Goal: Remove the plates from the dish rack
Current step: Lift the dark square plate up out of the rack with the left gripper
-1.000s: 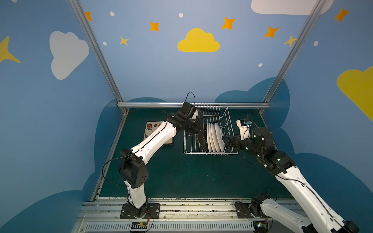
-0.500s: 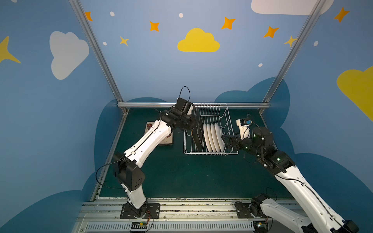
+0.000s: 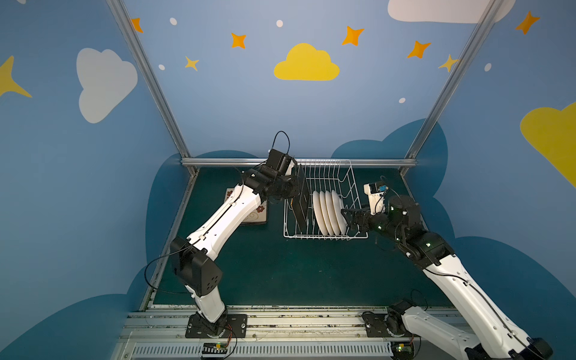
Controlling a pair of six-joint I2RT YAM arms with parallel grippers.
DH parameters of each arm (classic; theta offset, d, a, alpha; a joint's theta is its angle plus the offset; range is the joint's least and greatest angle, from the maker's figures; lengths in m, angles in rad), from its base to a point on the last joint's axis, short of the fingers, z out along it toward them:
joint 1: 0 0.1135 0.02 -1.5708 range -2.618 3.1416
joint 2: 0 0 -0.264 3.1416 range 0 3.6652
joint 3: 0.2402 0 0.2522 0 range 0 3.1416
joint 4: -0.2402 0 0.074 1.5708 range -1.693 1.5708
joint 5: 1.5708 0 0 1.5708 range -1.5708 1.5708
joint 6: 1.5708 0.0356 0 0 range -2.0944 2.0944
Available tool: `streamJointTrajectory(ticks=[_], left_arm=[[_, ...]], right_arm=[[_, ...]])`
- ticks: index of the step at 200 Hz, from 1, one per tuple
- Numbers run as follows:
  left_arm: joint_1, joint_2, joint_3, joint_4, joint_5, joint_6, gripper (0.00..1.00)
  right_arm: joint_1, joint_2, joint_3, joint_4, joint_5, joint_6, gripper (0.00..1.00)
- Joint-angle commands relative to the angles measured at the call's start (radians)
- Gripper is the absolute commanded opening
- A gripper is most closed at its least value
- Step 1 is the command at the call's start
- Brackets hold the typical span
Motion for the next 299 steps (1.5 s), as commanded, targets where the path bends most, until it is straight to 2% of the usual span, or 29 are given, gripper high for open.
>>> streamJointTrajectory(ticks=[1, 43, 108, 132, 176, 207, 299], left_arm=[[0.004, -0.068, 0.033, 0.109, 0.018, 0.023, 0.03], [0.006, -0.081, 0.064, 0.129, 0.03, 0.127, 0.03], [0.005, -0.113, 0.065, 0.172, 0.018, 0.302, 0.03], [0.005, -0.146, 0.004, 0.252, 0.041, 0.35, 0.03], [0.002, -0.26, -0.205, 0.503, 0.06, 0.465, 0.03], [-0.006, -0.301, -0.259, 0.558, 0.074, 0.595, 0.03], [-0.056, -0.355, -0.373, 0.671, -0.024, 0.861, 0.03]], right_arm=[[-0.004, -0.005, 0.02, 0.025, -0.001, 0.005, 0.9], [-0.012, 0.022, 0.04, 0.019, -0.027, 0.059, 0.9], [-0.065, 0.089, 0.136, -0.017, -0.15, 0.184, 0.9], [-0.078, 0.108, 0.146, -0.016, -0.174, 0.211, 0.9], [-0.099, 0.127, 0.161, -0.021, -0.202, 0.258, 0.9], [-0.122, 0.136, 0.173, -0.021, -0.228, 0.291, 0.9], [-0.205, 0.213, 0.194, -0.004, -0.343, 0.472, 0.9]])
